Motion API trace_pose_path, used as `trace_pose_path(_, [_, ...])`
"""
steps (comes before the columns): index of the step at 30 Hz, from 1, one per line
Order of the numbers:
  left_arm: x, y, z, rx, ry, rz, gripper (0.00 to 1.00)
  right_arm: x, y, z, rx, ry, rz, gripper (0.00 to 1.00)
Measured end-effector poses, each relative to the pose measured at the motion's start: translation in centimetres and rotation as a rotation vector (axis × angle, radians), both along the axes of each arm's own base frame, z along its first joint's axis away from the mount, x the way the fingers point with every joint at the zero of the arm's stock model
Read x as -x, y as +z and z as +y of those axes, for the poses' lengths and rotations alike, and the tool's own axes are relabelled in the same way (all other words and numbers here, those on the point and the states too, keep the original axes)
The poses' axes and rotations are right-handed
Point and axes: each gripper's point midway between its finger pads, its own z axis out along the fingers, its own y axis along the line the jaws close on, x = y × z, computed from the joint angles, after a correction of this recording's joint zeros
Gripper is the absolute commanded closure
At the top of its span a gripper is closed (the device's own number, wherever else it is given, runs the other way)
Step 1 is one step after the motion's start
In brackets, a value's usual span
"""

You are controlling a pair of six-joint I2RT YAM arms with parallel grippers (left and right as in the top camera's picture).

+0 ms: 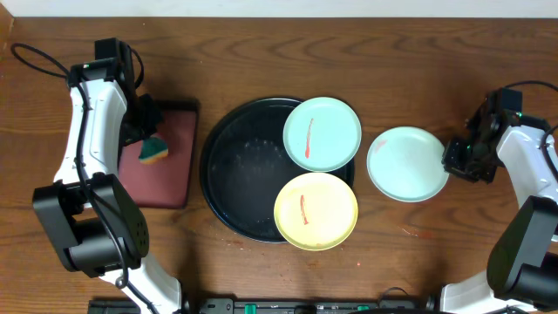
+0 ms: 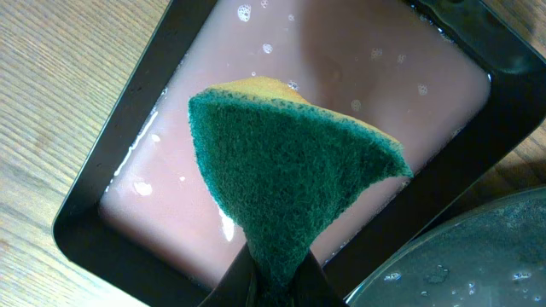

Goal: Clean dirty plates on tray and stack at the side
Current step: 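Carry the cleaned plate with right gripper to the table's right side, then move right gripper to the other pale green plate and grip its rim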

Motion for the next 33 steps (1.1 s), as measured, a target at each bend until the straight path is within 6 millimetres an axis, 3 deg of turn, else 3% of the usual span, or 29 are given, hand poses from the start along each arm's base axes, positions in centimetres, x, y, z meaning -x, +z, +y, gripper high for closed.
trace_pose_path(3, [0.0, 0.0, 0.0, 0.000, 0.000, -0.001, 0.92, -0.1, 1.1, 1.9, -0.108, 0.039, -0.006, 0.62])
trace_pose_path(9, [-0.1, 0.0, 0.0, -0.001, -0.003, -0.004, 0.92, -3.7, 7.0, 6.3, -0.278, 0.161, -0.146, 0.61])
trace_pose_path(11, [-0.2, 0.0, 0.0, -0.002, -0.003, -0.007, 0.92, -3.8, 7.7, 8.3, -0.304, 0.220, -0.153, 0.60])
trace_pose_path(17, [-0.2, 0.0, 0.0, -0.002, -0.004, -0.009, 0.92, -2.1, 7.3, 15.2, -0.336, 0.402, -0.098, 0.59])
trace_pose_path(23, [-0.2, 0.0, 0.0, -0.002, -0.004, -0.010, 0.93, 0.0, 5.0, 18.9, -0.254, 0.481, -0.029, 0.58])
trace_pose_path(26, [-0.4, 0.0, 0.1, -0.003, -0.004, -0.015, 0.93, -2.0, 4.5, 19.9, -0.191, 0.486, -0.117, 0.54])
trace_pose_path(29, [-0.7, 0.1, 0.1, -0.006, -0.004, -0.029, 0.93, -5.2, 4.9, 20.2, -0.130, 0.463, -0.251, 0.49])
trace_pose_path(33, [-0.7, 0.1, 0.1, -0.006, -0.004, -0.030, 0.92, -9.0, 4.9, 19.9, -0.064, 0.448, -0.382, 0.51])
